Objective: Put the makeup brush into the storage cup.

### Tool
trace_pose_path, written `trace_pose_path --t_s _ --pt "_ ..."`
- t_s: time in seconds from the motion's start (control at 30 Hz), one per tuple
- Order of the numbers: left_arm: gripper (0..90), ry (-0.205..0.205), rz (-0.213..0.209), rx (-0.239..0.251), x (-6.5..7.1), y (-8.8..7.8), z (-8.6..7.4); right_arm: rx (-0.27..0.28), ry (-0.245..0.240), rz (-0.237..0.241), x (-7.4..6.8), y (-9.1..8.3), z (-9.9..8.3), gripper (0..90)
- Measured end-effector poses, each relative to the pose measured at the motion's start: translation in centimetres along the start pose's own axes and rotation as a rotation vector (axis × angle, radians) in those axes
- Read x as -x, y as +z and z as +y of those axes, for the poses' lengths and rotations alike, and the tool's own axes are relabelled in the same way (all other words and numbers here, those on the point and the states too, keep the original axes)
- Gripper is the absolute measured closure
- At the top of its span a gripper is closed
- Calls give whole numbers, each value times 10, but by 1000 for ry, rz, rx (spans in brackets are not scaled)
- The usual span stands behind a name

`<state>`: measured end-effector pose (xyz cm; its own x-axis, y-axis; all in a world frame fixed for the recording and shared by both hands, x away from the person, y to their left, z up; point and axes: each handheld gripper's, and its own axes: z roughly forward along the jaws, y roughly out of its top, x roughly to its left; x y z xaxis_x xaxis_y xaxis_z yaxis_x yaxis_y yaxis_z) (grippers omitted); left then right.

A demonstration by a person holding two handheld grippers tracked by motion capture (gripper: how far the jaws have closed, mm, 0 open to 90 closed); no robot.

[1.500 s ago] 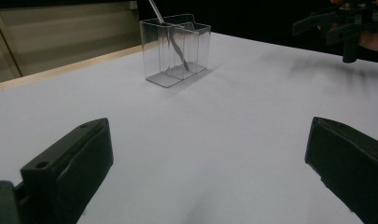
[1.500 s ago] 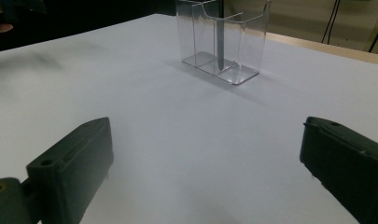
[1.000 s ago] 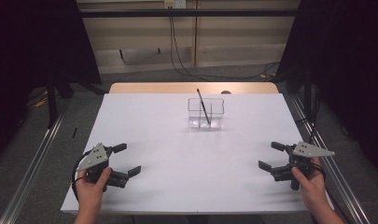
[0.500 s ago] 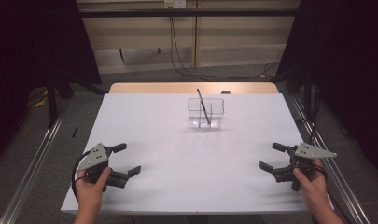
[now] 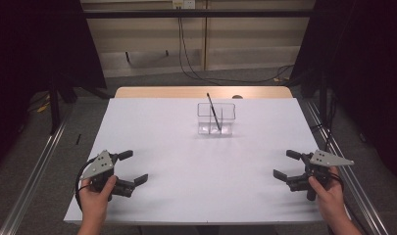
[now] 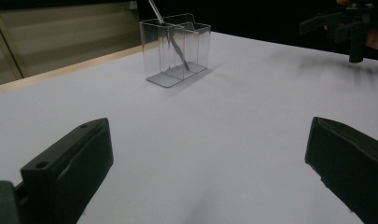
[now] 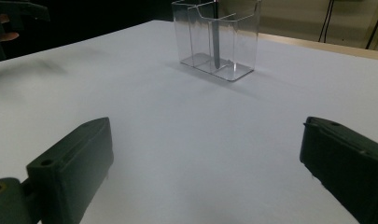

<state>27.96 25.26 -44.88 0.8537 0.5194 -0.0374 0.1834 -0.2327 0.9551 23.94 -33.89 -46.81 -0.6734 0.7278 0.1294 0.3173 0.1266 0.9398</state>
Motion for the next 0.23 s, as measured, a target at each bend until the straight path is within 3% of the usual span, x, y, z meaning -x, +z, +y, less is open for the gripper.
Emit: trace_pose_path --t_s 0.23 --pt "9 -1 -1 1 0 0 0 3 -4 -1 0 0 0 26"
